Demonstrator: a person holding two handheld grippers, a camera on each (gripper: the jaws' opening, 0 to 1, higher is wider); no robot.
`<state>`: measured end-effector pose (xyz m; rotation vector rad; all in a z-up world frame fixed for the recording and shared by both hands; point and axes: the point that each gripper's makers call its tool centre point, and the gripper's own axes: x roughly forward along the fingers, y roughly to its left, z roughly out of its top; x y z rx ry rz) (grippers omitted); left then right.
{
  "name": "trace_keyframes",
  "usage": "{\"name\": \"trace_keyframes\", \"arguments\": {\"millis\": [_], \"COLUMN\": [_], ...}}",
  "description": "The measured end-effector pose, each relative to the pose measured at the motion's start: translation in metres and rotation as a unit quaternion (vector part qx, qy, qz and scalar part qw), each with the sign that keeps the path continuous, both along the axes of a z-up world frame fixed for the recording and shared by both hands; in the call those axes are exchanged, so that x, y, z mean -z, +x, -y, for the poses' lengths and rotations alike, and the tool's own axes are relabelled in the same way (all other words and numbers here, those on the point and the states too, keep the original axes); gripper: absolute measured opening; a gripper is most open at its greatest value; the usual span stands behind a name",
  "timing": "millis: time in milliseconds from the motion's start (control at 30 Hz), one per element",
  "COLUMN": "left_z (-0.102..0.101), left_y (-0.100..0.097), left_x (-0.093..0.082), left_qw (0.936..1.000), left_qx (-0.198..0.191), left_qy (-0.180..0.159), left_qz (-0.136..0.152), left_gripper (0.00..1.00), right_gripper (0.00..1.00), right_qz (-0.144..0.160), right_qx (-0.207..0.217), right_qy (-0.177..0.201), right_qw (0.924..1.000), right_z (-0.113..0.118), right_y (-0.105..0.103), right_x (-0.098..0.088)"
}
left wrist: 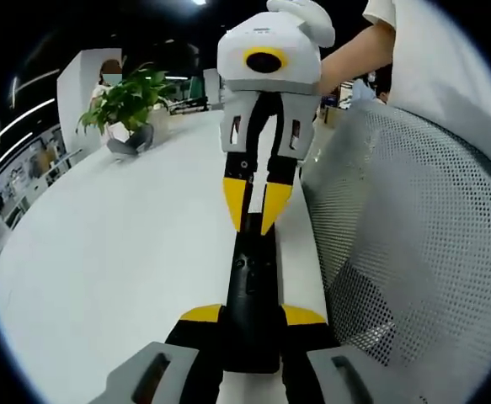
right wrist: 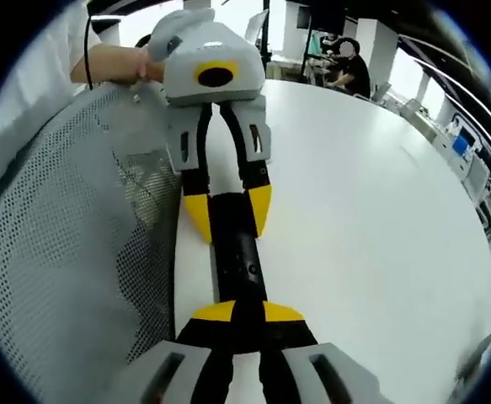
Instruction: Press the specified remote control buttons in sequence, fully releasing each button before pressing the next.
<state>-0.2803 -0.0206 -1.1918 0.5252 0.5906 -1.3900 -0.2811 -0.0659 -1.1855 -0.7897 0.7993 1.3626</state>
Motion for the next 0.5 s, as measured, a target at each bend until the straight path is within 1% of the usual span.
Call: {"name": "trace_keyframes", "arguments": {"millis": [33, 100, 167, 200, 233, 267, 300, 333, 367, 400, 433, 467, 500], "left_z": [0.0002, 0.0002, 0.0001, -0.0002, -0.0001, -0.0002, 0.0001, -0.0001, 0.0002, 0.0, 0.0003, 0.0, 0.0], "left_y": [0.0001, 0.0001, 0.0001, 0.0, 0.0, -0.0001, -0.0002, -0.0004, -0.0003, -0.0005, -0.0004, -0.0005, -0.0005], "left_x": [-0.0001, -0.0002, -0.0004, -0.0006, -0.0006, -0.0007, -0.0008, -0.0009, -0.001, -0.001, -0.0012, -0.0012, -0.0013], "left_qw": [1.0, 1.0, 1.0, 1.0, 1.0, 1.0, 1.0, 1.0, 1.0, 1.0, 1.0, 1.0, 1.0], "left_qx": [-0.001, -0.002, -0.001, -0.002, -0.002, -0.002, -0.002, -0.002, -0.003, -0.003, -0.005, -0.006, -0.007], "left_qy": [-0.001, -0.001, -0.001, -0.002, -0.002, -0.002, -0.002, -0.002, -0.002, -0.002, -0.002, -0.002, -0.003], "left_qz": [0.0, 0.0, -0.001, -0.001, -0.001, -0.002, -0.002, -0.002, -0.002, -0.001, -0.001, -0.001, -0.001], "left_gripper": [0.24, 0.24, 0.24, 0.24, 0.24, 0.24, 0.24, 0.24, 0.24, 0.24, 0.24, 0.24, 0.24], "right_gripper": [0.06, 0.05, 0.04, 0.04, 0.03, 0.03, 0.03, 0.02, 0.02, 0.03, 0.02, 0.02, 0.03], "right_qz": [0.013, 0.027, 0.043, 0.044, 0.044, 0.044, 0.045, 0.037, 0.004, -0.023, -0.039, -0.046, -0.037], "right_qx": [-0.014, -0.028, -0.067, -0.07, -0.082, -0.076, -0.081, -0.085, -0.054, -0.037, -0.034, -0.037, -0.042], "right_qy": [-0.006, -0.013, -0.034, -0.042, -0.051, -0.059, -0.071, -0.08, -0.08, -0.075, -0.072, -0.063, -0.062], "right_qw": [0.9998, 0.9992, 0.9962, 0.9957, 0.9943, 0.9944, 0.9932, 0.9925, 0.9953, 0.9962, 0.9961, 0.9963, 0.9965], "right_z": [-0.0002, -0.0008, -0.0016, -0.0019, -0.0024, -0.0029, -0.0023, -0.0033, -0.003, -0.0037, -0.0032, -0.0034, -0.0017], "right_y": [0.0001, -0.0013, -0.0027, -0.0035, -0.005, -0.0048, -0.005, -0.0044, -0.0052, -0.0043, -0.002, -0.0012, 0.0003], "right_x": [-0.0021, -0.0025, -0.0021, -0.0019, -0.0006, -0.0004, 0.0, 0.0002, 0.0004, -0.0002, 0.0001, 0.0, 0.0001]}}
